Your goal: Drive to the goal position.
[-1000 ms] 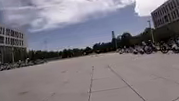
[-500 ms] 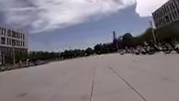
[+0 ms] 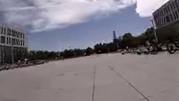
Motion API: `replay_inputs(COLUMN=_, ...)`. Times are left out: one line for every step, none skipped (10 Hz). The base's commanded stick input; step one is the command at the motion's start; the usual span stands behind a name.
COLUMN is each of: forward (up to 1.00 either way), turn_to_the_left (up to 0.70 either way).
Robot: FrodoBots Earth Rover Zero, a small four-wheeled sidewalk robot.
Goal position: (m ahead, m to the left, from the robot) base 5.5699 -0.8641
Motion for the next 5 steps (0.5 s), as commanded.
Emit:
replay_inputs(forward=0.7, turn_to_the_left=0.0)
replay_inputs(forward=0.7, turn_to_the_left=0.0)
replay_inputs(forward=0.7, turn_to_the_left=0.0)
replay_inputs(forward=0.7, turn_to_the_left=0.0)
replay_inputs(forward=0.7, turn_to_the_left=0.0)
